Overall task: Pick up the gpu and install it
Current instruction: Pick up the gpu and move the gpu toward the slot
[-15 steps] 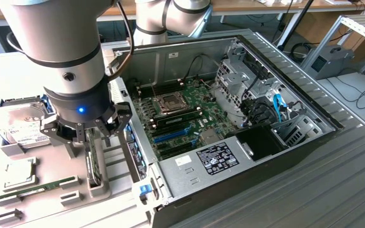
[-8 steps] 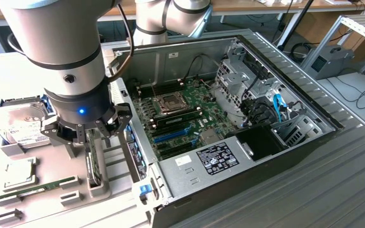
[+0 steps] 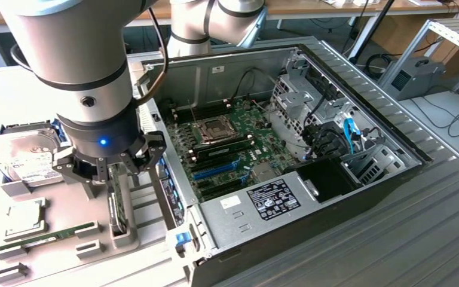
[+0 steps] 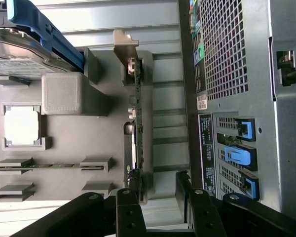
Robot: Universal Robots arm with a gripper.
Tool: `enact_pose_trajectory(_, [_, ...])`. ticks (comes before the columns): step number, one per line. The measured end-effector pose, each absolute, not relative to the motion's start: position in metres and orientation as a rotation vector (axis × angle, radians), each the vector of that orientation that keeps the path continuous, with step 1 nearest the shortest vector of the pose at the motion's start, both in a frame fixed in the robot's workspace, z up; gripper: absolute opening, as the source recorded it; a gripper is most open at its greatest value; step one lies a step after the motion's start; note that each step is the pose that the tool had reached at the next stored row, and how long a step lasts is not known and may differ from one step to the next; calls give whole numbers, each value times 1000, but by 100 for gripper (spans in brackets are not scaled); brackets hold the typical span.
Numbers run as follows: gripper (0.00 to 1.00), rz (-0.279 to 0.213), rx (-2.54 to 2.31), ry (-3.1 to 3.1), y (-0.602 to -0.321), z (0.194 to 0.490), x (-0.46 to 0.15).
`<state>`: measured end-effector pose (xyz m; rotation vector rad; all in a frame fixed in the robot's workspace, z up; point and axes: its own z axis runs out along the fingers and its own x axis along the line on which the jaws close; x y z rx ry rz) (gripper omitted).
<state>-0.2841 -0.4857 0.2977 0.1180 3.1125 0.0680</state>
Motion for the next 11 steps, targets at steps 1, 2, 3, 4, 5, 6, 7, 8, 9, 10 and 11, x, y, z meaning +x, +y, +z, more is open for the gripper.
enact_pose_trajectory(1, [42, 68, 118, 3113, -486, 297, -284])
enact_pose_trajectory(2, [42, 68, 118, 3112, -486, 297, -284])
enact_pose_trajectory(3, [42, 68, 118, 3113, -486, 297, -284])
enact_pose_trajectory(4, [42, 68, 118, 3113, -486, 296, -284])
enact_pose_trajectory(5, [42, 68, 118, 3112, -486, 296, -284])
enact_pose_trajectory(6, [42, 68, 118, 3112, -486, 295, -284])
enact_pose_trajectory(7, [42, 68, 118, 3112, -486, 295, -284])
enact_pose_trajectory(8, [42, 68, 118, 3113, -486, 295, -284])
enact_pose_trajectory(9, [42, 68, 118, 3113, -486, 294, -284])
enact_pose_trajectory(10, [42, 68, 118, 3113, -486, 294, -284])
enact_pose_trajectory(11, [42, 68, 118, 3113, -486, 293, -284])
